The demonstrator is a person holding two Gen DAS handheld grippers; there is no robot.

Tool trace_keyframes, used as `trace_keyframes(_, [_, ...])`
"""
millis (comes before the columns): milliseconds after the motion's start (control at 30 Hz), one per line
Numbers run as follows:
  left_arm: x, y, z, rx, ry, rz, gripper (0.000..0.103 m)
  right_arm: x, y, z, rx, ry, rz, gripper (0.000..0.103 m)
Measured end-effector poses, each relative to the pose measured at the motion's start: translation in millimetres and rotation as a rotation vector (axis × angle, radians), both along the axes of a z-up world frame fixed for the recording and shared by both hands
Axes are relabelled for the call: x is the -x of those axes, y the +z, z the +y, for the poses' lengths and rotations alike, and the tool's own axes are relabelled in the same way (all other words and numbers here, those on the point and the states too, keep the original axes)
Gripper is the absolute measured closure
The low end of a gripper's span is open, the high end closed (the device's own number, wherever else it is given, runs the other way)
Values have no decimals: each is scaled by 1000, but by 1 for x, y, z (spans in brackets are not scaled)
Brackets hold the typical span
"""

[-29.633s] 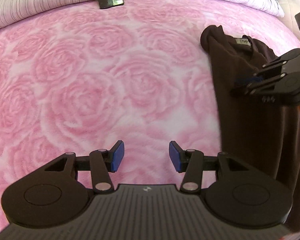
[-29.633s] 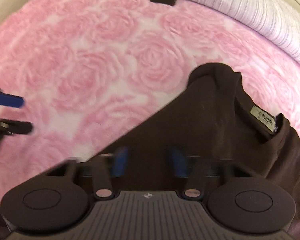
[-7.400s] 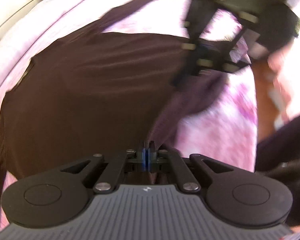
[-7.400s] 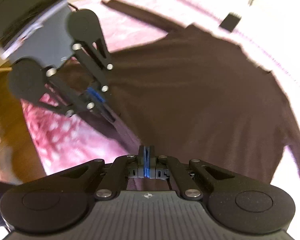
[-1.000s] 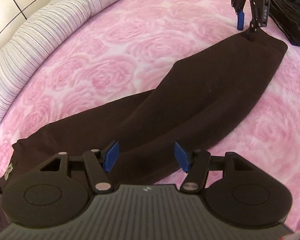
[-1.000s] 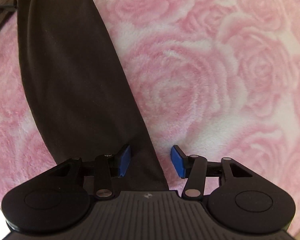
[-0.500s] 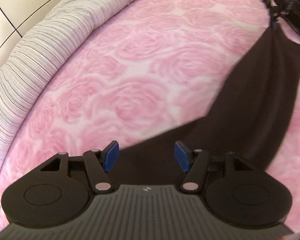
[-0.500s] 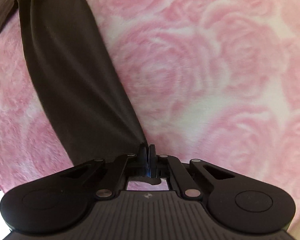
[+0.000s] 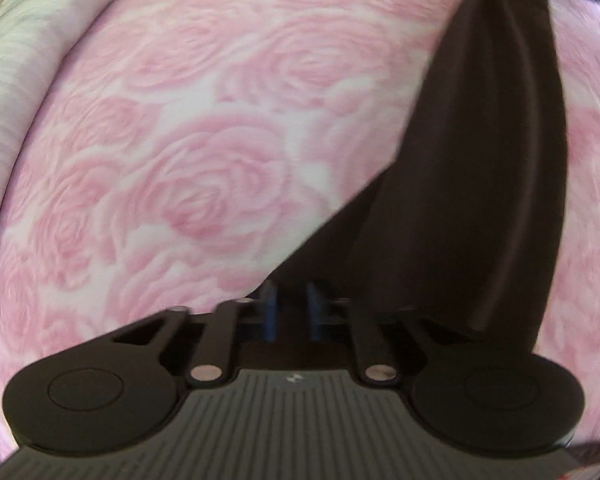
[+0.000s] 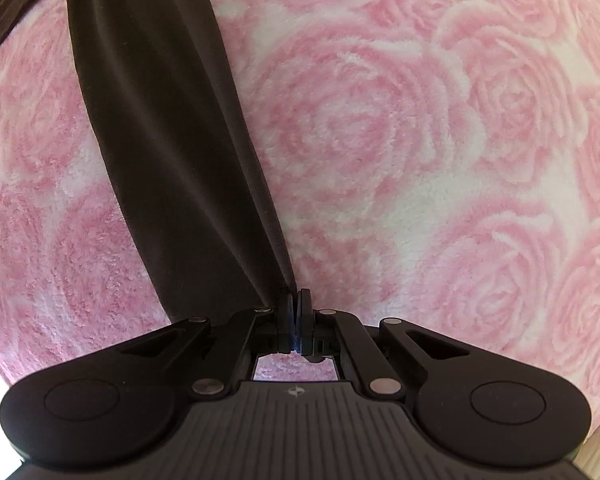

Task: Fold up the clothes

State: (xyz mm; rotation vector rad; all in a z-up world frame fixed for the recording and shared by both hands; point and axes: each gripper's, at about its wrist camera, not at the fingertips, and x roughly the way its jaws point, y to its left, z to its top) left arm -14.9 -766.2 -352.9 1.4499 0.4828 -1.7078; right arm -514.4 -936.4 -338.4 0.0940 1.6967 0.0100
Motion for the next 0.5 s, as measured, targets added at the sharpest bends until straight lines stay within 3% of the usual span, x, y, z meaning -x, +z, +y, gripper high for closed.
trace_keyframes(67, [0,4,1,26,8,-8,103,2,2,2,5,-2,-8,103])
trace_keyframes(167, [-12,17,0,128,125,6,103,6,4,5,12,-6,-20,103])
trace_keyframes(233, [-14,16,1,163,146,-20,103,9,5,6,22,-9,-26,103])
trace_keyframes(333, [-10,6,1,143,155,-41,102,12,1,8,38,-26,-25,103])
trace_keyframes(500, [-14,16,1,184,245,23,82,20,-13,13,123,-21,42,95])
